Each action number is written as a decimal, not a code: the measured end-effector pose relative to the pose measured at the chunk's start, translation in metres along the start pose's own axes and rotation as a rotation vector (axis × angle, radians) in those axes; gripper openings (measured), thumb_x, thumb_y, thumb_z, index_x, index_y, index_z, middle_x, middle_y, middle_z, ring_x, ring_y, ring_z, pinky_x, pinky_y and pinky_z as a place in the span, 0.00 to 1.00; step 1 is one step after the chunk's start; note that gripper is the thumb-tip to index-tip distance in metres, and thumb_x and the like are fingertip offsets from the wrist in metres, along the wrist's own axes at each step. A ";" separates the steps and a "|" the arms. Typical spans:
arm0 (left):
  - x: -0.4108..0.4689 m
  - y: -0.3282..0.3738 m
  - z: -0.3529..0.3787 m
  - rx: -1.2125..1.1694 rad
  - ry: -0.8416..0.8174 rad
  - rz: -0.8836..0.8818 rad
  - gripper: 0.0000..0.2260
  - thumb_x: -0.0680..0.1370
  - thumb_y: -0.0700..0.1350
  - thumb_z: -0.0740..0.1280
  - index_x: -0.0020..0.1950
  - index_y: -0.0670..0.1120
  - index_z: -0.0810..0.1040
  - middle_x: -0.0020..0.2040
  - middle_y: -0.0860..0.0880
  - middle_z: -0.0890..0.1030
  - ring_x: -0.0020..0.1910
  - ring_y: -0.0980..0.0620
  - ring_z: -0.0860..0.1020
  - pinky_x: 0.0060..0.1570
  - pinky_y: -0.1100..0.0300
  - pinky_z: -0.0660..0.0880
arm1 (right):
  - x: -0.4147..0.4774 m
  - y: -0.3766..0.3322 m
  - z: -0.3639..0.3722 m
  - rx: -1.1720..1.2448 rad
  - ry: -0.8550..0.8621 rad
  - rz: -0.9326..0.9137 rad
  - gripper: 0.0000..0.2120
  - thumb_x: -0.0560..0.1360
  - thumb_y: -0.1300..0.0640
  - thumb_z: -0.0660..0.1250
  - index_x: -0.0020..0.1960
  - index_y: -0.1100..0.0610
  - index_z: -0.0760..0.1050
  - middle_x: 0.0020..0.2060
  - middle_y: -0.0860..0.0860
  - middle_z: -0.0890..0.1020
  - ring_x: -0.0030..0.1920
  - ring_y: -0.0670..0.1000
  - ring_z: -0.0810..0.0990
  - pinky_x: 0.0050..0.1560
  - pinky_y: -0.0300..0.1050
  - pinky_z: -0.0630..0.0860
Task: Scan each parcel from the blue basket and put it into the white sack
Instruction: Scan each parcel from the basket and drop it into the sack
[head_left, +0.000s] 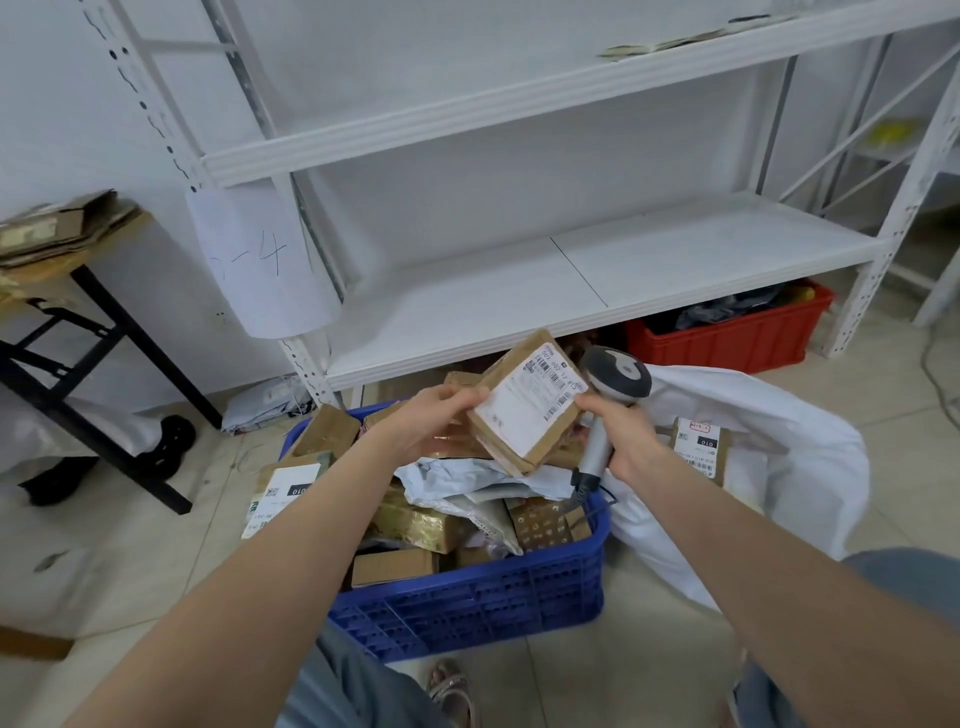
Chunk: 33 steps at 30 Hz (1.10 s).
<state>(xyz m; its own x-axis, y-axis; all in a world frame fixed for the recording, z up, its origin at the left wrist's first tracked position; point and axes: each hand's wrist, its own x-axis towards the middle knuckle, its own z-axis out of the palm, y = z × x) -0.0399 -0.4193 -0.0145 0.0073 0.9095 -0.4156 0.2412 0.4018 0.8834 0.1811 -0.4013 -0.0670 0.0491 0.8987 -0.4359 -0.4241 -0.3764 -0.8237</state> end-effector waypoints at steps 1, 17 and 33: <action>0.000 0.000 0.001 0.062 -0.032 -0.033 0.18 0.75 0.52 0.70 0.60 0.45 0.76 0.54 0.45 0.81 0.51 0.46 0.81 0.53 0.53 0.79 | -0.001 -0.001 0.001 -0.023 0.003 -0.008 0.13 0.72 0.65 0.71 0.56 0.63 0.77 0.47 0.58 0.84 0.43 0.53 0.83 0.40 0.47 0.80; 0.029 -0.011 0.045 -0.123 0.072 0.009 0.22 0.71 0.45 0.75 0.61 0.40 0.76 0.54 0.44 0.83 0.55 0.45 0.81 0.55 0.44 0.78 | -0.059 -0.010 -0.012 -0.314 0.049 -0.171 0.05 0.74 0.59 0.71 0.41 0.59 0.78 0.30 0.53 0.80 0.27 0.47 0.74 0.32 0.39 0.73; 0.042 -0.004 0.102 -0.074 0.096 0.058 0.10 0.75 0.38 0.70 0.55 0.40 0.76 0.49 0.44 0.81 0.43 0.50 0.81 0.44 0.55 0.80 | -0.102 -0.008 -0.036 -0.318 0.053 -0.146 0.09 0.73 0.62 0.69 0.35 0.61 0.76 0.24 0.52 0.77 0.23 0.47 0.72 0.27 0.38 0.71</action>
<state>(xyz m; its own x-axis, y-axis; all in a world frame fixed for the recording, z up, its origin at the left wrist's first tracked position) 0.0585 -0.3937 -0.0578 -0.0750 0.9359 -0.3442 0.1705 0.3521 0.9203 0.2122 -0.4979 -0.0294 0.1385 0.9384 -0.3166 -0.1067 -0.3037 -0.9468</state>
